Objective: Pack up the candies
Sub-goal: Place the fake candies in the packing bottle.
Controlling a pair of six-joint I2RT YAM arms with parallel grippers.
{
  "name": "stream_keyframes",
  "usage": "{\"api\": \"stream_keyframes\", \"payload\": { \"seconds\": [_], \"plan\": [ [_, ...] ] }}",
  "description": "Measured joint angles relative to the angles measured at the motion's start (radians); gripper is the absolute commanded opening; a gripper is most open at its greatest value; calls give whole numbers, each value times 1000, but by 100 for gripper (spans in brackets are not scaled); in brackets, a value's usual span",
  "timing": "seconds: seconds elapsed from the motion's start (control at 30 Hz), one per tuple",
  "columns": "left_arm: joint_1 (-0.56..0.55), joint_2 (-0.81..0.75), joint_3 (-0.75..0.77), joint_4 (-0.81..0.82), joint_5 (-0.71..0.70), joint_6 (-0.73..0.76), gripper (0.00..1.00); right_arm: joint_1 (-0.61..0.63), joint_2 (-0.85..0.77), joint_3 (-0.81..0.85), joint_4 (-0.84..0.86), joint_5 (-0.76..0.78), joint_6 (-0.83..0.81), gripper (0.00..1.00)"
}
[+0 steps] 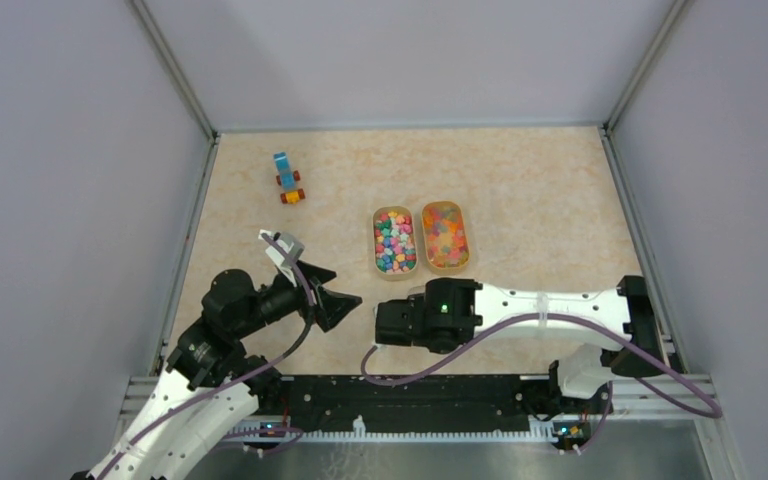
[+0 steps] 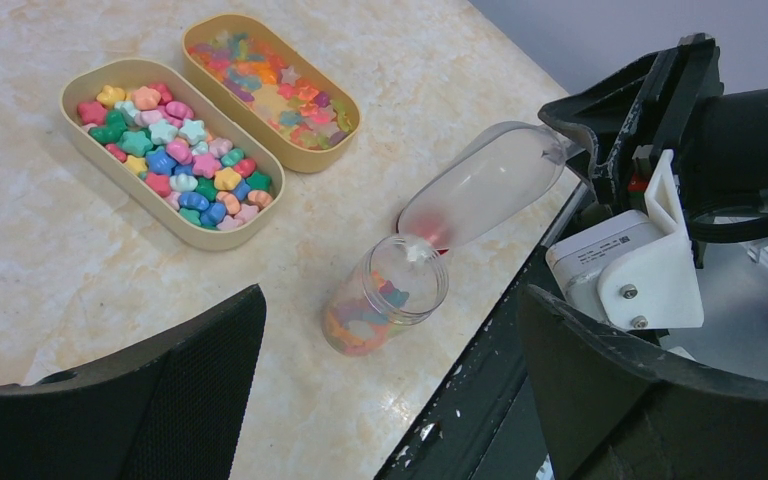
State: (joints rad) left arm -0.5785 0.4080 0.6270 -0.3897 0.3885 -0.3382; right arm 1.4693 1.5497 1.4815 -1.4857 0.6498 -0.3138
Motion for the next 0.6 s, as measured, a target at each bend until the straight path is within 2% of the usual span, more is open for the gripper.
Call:
{"api": "stream_keyframes", "payload": {
  "seconds": [0.4, 0.6],
  "plan": [
    [0, 0, 0, 0, 10, 0, 99, 25, -1, 27, 10, 56, -8, 0],
    [0, 5, 0, 1, 39, 0, 99, 26, -114, -13, 189, -20, -43, 0]
  ]
}}
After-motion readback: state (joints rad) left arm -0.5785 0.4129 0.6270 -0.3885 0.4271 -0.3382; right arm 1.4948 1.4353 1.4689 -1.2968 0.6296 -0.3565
